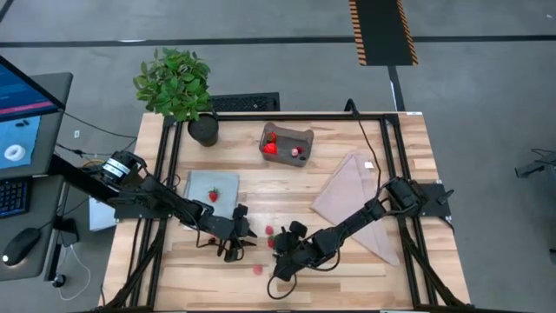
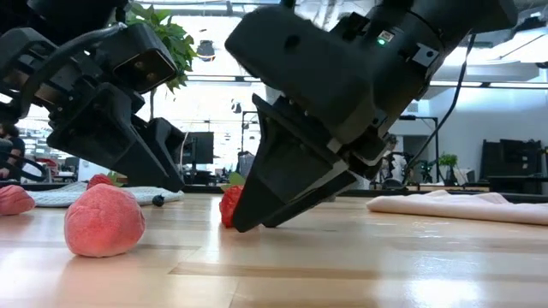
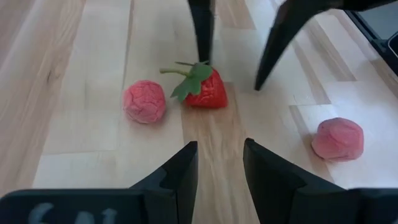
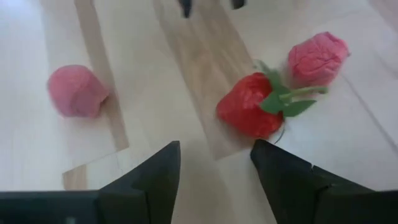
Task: Pick and placing Produce into tupperware
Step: Put the strawberry into the black bin
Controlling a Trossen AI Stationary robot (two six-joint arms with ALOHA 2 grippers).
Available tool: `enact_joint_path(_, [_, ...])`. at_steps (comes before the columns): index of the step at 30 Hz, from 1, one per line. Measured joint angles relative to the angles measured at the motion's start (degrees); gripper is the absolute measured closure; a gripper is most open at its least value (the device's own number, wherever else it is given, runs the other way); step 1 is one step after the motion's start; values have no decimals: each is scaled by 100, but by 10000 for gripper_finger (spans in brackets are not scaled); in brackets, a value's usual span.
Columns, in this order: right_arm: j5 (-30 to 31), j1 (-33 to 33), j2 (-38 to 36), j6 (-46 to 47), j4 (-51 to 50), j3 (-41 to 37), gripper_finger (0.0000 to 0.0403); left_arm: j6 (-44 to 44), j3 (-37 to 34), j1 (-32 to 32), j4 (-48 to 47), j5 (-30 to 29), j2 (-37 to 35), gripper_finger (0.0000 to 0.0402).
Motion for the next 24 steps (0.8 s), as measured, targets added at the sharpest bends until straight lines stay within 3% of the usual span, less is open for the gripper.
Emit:
enact_joint_path(6, [34, -109, 0, -164, 9, -16, 194, 2, 0, 4, 40, -9, 0, 285])
enact_joint_path(19, [-63, -387, 19, -411, 524, -22, 176, 33, 0, 4, 40, -17, 0, 285])
enact_joint_path(24, [-104, -455, 22, -316, 572, -22, 187, 35, 0, 4, 40, -17, 0, 285])
